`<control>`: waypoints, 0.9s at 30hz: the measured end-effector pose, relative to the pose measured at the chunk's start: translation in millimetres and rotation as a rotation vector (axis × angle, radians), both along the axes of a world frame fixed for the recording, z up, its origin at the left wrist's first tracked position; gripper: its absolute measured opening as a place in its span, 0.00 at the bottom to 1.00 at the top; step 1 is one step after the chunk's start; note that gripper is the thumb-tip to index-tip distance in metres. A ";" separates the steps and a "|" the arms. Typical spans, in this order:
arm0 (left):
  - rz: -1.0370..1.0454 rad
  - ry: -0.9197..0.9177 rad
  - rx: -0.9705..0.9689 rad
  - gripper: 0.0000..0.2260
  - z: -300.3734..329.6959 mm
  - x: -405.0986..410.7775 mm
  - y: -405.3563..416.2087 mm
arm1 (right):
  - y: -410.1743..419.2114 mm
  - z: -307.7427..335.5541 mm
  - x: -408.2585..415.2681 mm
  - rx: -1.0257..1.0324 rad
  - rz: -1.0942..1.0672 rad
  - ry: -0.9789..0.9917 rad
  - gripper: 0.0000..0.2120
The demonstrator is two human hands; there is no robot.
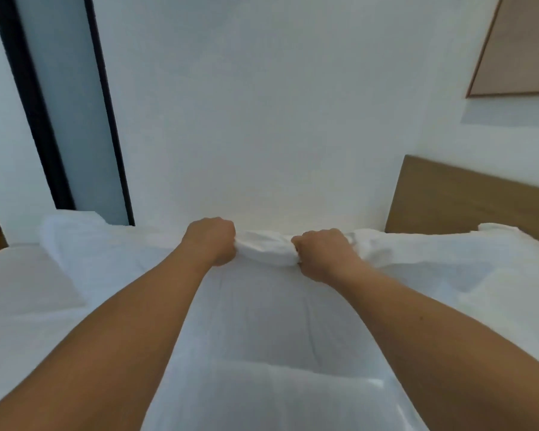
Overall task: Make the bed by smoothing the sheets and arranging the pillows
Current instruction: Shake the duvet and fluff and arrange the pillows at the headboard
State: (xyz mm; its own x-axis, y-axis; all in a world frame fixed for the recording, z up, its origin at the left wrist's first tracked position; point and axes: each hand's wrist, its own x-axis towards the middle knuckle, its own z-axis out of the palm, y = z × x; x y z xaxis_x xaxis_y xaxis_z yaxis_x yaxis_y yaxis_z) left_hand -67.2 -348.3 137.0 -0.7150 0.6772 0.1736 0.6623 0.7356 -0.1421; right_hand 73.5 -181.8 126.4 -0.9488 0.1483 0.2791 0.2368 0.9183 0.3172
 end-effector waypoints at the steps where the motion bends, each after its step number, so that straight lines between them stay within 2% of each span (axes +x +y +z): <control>1: -0.017 0.029 0.030 0.06 17.1 17.9 5.7 | 3.1 21.4 21.8 0.033 -0.017 0.004 0.10; 6: -0.162 0.141 0.206 0.06 105.6 113.7 68.7 | 37.2 124.2 142.8 0.178 -0.143 0.061 0.10; 12: -0.443 0.334 0.608 0.12 216.7 225.6 185.2 | 87.5 244.2 286.6 0.409 -0.438 0.294 0.10; 16: -0.617 0.381 0.786 0.13 225.1 260.1 268.9 | 123.0 250.1 332.5 0.513 -0.575 0.390 0.09; 19: -0.593 0.370 0.677 0.18 173.1 263.8 339.6 | 155.7 208.4 335.5 0.334 -0.649 0.352 0.09; 21: -0.447 0.195 0.505 0.18 104.2 259.7 381.4 | 183.1 159.6 337.3 -0.008 -0.672 0.197 0.18; 23: -0.292 -0.124 0.324 0.18 19.3 257.3 414.4 | 218.3 88.4 347.7 -0.289 -0.763 -0.034 0.29; 25: -0.413 -0.468 0.214 0.19 -63.7 268.1 428.7 | 255.2 8.8 364.7 -0.305 -0.854 -0.171 0.37; 27: -0.547 -0.877 0.264 0.24 -120.8 283.7 430.4 | 284.8 -50.2 374.5 -0.227 -0.847 -0.096 0.37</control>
State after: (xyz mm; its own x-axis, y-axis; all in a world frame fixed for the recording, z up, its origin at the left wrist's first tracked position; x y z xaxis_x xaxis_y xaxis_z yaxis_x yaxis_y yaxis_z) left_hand 216.5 82.1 16.2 -0.2713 0.9602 -0.0662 0.7056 0.2452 0.6648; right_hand 448.0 103.0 76.3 -0.5127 0.8546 0.0826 0.8483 0.4894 0.2020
